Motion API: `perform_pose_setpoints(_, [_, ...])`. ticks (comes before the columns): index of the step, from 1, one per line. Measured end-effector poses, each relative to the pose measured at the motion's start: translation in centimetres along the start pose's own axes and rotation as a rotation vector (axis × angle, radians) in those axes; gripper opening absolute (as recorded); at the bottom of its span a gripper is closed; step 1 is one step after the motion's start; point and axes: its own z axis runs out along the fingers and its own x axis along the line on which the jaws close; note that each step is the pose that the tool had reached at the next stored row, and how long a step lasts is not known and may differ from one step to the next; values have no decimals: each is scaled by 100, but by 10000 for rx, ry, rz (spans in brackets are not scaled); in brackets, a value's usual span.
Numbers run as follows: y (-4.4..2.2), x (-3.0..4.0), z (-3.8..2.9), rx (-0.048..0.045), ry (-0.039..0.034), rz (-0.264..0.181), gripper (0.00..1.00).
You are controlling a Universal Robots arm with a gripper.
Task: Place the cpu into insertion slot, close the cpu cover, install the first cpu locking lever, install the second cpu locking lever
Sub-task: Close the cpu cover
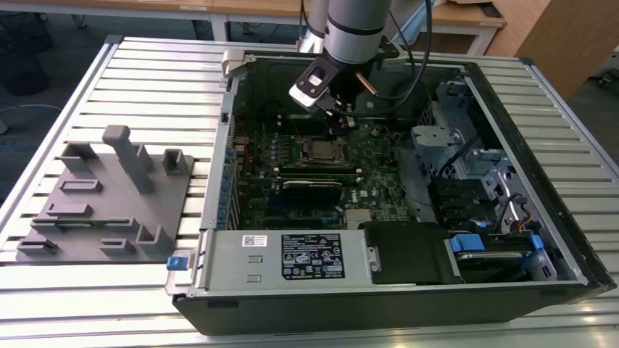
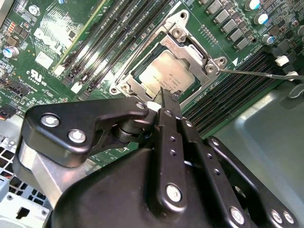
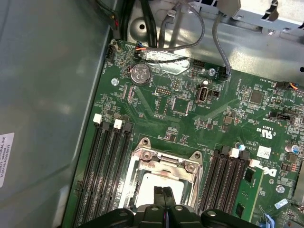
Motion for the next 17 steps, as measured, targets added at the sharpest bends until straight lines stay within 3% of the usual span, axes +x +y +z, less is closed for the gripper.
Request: perform_pose_setpoints(17, [0, 0, 0, 3, -3, -205, 10])
